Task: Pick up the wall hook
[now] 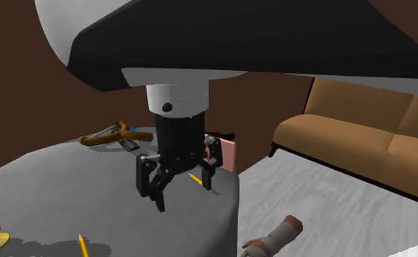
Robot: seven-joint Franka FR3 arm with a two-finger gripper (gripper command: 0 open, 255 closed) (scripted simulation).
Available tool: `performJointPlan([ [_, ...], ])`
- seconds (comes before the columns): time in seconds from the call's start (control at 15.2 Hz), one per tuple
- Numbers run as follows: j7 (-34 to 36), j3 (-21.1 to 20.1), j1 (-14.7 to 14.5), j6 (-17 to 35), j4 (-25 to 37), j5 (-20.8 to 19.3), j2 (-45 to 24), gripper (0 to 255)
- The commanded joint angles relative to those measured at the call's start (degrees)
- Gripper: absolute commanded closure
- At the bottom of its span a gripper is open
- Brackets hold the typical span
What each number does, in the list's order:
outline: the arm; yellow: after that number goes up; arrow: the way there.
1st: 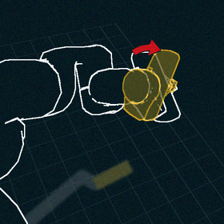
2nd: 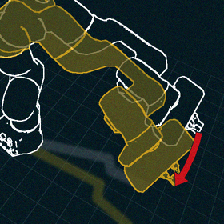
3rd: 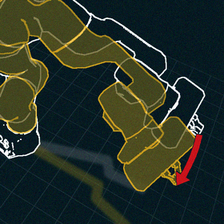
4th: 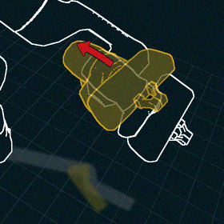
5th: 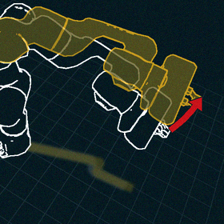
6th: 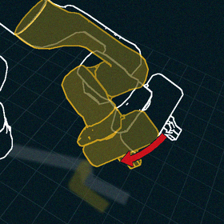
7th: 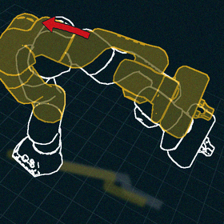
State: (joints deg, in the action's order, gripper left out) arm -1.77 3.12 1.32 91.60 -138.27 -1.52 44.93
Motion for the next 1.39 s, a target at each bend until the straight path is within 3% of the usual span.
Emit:
performJointPlan([
  [0.0,0.0,0.0,0.0,0.0,0.0,0.0,0.0,0],
  [0.66,-19.9,10.2,-0.6,2.3,15.5,-6.2,-20.2,0],
  [1.32,-39.7,16.8,-0.5,0.9,39.1,-4.9,-44.2,0],
])
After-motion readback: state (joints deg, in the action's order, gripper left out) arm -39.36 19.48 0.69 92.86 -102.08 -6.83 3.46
